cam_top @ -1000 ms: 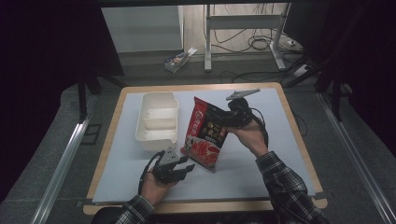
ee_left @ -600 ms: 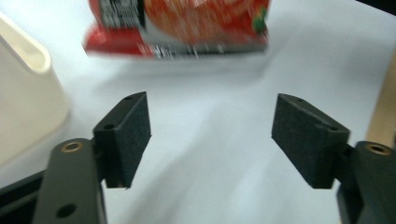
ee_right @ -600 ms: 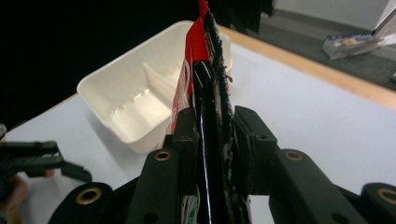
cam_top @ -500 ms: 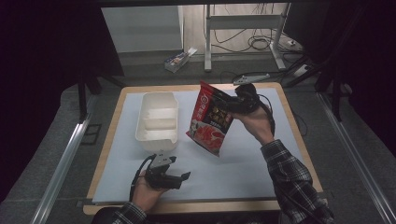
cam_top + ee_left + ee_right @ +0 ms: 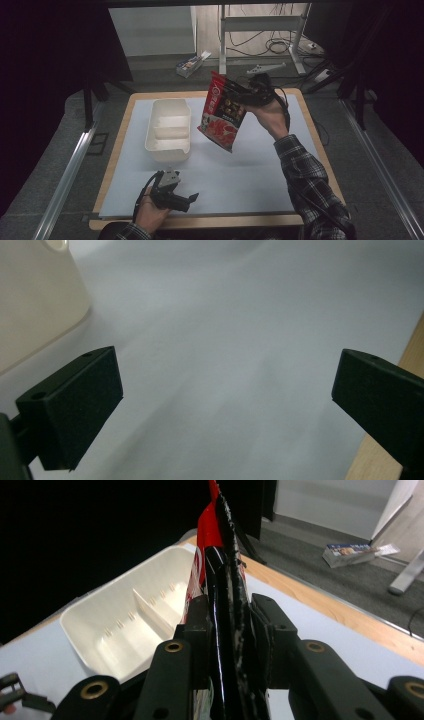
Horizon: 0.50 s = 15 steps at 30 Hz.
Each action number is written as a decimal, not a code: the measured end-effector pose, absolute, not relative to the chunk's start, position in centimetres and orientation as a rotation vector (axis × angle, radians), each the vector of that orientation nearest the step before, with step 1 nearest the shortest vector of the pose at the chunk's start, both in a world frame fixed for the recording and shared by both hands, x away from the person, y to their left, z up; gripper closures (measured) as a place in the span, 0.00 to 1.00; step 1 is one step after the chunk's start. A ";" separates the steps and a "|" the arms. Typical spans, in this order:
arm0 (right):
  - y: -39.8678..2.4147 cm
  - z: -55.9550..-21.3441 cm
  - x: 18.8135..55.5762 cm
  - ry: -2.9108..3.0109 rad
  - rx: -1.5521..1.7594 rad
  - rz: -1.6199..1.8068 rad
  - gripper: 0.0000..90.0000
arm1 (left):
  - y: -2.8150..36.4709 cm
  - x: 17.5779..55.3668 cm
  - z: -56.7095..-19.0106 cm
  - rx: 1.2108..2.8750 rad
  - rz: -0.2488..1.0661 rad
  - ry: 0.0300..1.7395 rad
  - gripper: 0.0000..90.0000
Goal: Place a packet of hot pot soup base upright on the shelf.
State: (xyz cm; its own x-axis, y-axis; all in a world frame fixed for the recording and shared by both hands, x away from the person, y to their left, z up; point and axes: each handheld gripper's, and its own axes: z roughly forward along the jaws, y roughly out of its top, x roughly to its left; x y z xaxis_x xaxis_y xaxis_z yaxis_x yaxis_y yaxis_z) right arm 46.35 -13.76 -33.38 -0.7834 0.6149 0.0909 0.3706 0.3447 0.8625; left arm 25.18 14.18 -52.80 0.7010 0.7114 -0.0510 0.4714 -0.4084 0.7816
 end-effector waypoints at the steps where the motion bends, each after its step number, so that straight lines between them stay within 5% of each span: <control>1: -13.5 -33.3 46.5 2.360 0.878 1.414 0.78 | 14.2 25.1 -52.8 2.084 0.373 0.901 0.00; 15: -9.0 -33.1 47.3 2.390 0.825 1.464 0.78 | 14.3 24.5 -52.8 2.085 0.398 0.909 0.00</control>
State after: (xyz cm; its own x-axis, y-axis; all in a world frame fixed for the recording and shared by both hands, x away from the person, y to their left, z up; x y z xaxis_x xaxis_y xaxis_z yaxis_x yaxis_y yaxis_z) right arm 47.28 -8.97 -33.06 -0.8183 0.5658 0.1012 0.3472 0.3461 0.8716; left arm 24.52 14.33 -52.76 0.6911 0.7221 -0.0305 0.4668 -0.4137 0.7816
